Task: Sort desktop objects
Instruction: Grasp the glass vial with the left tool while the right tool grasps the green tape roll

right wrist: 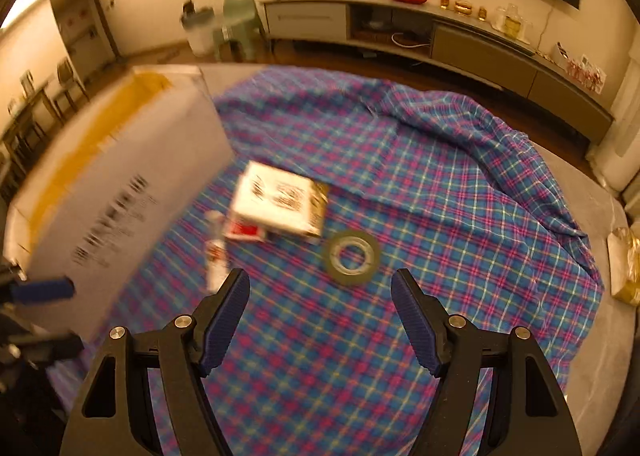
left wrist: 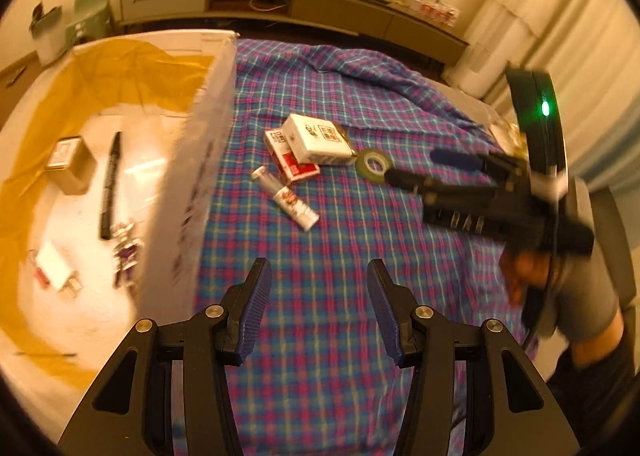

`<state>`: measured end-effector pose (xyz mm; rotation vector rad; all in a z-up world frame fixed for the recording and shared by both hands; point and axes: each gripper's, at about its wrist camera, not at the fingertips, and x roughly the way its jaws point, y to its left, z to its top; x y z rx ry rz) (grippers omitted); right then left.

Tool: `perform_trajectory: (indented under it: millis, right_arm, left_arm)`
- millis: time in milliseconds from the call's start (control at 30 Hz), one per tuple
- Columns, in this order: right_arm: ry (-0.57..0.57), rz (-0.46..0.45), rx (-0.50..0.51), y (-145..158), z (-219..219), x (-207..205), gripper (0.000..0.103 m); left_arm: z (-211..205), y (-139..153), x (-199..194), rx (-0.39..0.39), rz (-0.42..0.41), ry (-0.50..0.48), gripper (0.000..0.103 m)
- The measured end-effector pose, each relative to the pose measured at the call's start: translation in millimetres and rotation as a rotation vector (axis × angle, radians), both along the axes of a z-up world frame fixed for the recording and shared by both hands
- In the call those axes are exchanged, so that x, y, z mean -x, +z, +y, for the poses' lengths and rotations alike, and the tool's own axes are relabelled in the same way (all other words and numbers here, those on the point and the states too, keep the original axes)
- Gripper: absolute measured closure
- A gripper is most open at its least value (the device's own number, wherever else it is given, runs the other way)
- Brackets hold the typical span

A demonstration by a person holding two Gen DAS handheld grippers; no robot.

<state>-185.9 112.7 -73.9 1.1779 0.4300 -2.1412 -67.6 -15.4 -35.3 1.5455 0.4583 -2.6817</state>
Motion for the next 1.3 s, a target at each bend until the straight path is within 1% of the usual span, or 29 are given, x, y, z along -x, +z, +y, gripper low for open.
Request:
perform_trajectory:
  millis: [133, 233, 300, 367, 400, 433, 467, 500, 533, 567, 633, 667, 700, 867, 1000, 1167, 1300]
  right_arm:
    - [0.007, -0.003, -0.01, -27, 1, 16, 0.029]
    - [0.007, 0.0, -0.014, -44, 2, 28, 0.029]
    - [0.013, 0.01, -0.029, -53, 2, 35, 0.029]
    - [0.017, 0.022, -0.037, -61, 1, 39, 0.029]
    - [0.019, 0.025, -0.04, -64, 1, 41, 0.029]
    - [0.025, 0.038, -0.036, -66, 1, 42, 0.029]
    - [0.032, 0.042, -0.032, -67, 1, 43, 0.029]
    - [0.036, 0.046, -0.026, -67, 0, 45, 0.033]
    - [0.037, 0.049, -0.021, -66, 0, 45, 0.04]
    - [0.038, 0.049, -0.015, -64, 0, 45, 0.054]
    - [0.039, 0.028, -0.006, -62, -2, 46, 0.054]
    - [0.044, 0.016, 0.003, -62, -2, 46, 0.054]
    - [0.048, 0.01, 0.007, -62, -1, 45, 0.054]
    - [0.027, -0.025, 0.034, -56, 6, 43, 0.054]
    - [0.017, -0.031, 0.058, -45, 12, 38, 0.054]
    - [0.015, -0.046, 0.078, -38, 15, 29, 0.054]
    - [0.02, -0.049, 0.083, -32, 18, 19, 0.054]
  left_arm:
    - [5, -25, 30, 0.024, -0.038, 0.042, 0.05]
    - [0, -48, 50, 0.038, -0.071, 0.088, 0.05]
    - [-1, -62, 63, 0.06, -0.087, 0.11, 0.05]
    - [-3, -73, 72, 0.087, -0.093, 0.134, 0.05]
    - [-3, -77, 74, 0.09, -0.095, 0.141, 0.048]
    - [-5, -80, 76, 0.079, -0.082, 0.142, 0.048]
    - [-4, -80, 78, 0.1, -0.068, 0.149, 0.049]
    - [-2, -81, 80, 0.127, -0.068, 0.151, 0.049]
    - [1, -81, 80, 0.146, -0.058, 0.141, 0.05]
    - [1, -80, 80, 0.15, -0.048, 0.129, 0.051]
    - [4, -80, 77, 0.172, -0.028, 0.116, 0.064]
    - [5, -81, 77, 0.184, -0.025, 0.109, 0.073]
    - [5, -81, 76, 0.183, -0.023, 0.103, 0.076]
    - [1, -75, 62, 0.133, -0.002, 0.089, 0.081]
    - [0, -65, 53, 0.094, 0.015, 0.079, 0.081]
    - [8, -56, 42, 0.105, 0.026, 0.064, 0.082]
    - [12, -54, 32, 0.108, 0.019, 0.055, 0.082]
